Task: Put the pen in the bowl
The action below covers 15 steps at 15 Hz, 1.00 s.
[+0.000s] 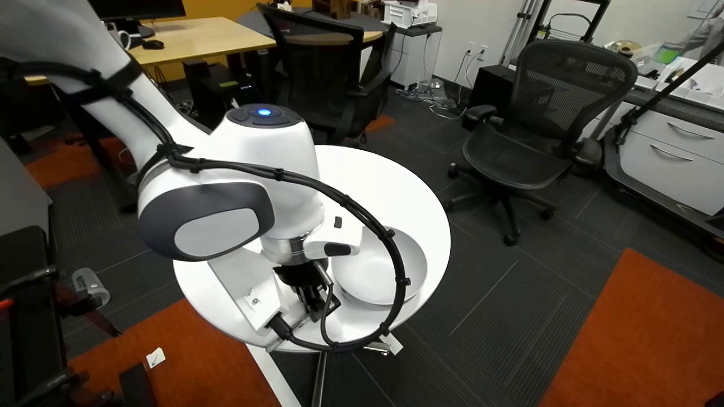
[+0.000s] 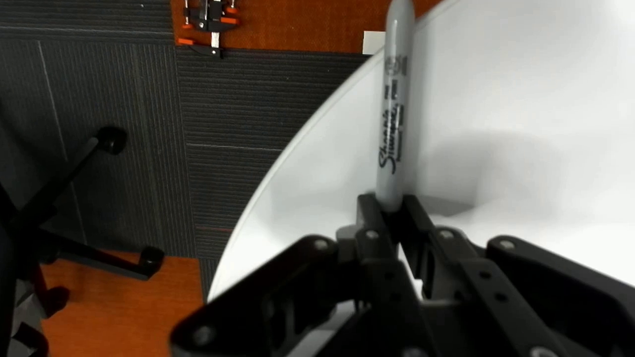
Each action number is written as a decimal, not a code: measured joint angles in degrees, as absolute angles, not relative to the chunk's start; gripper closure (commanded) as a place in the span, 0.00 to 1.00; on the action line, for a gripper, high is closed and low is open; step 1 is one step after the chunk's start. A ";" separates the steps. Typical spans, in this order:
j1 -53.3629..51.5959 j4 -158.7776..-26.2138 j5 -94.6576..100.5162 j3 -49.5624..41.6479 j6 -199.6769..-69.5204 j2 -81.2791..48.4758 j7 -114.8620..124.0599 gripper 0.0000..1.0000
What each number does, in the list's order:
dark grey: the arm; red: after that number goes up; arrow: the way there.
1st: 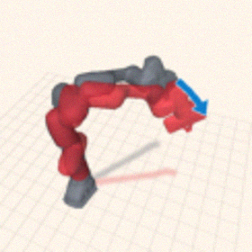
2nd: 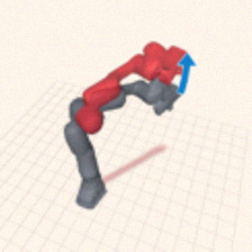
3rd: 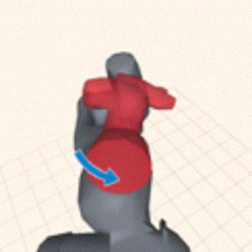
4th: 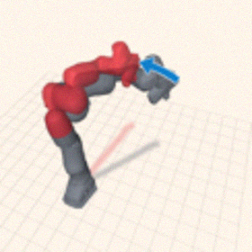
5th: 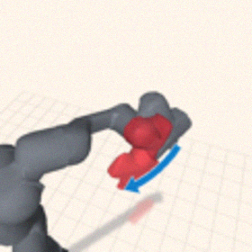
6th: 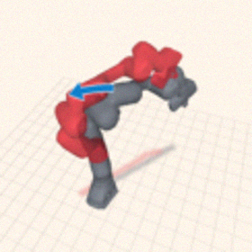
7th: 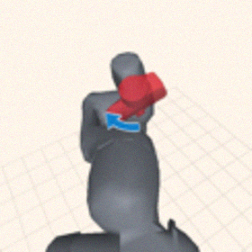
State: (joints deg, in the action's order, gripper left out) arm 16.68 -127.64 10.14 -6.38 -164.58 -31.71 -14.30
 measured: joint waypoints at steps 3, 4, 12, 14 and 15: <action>13.91 -127.74 10.19 -5.66 -163.51 -31.42 -14.29 0.96; 13.19 -127.76 10.13 -4.63 -163.22 -31.19 -14.29 0.96; 13.75 -128.18 4.92 2.97 -162.77 -22.81 -17.08 0.96; 13.80 -128.08 4.67 1.76 -163.18 -20.18 -17.04 0.96; 13.83 -127.95 4.66 0.88 -163.45 -19.14 -16.98 0.96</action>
State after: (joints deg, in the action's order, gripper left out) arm 13.83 -127.95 4.66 0.88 -163.45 -19.14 -16.98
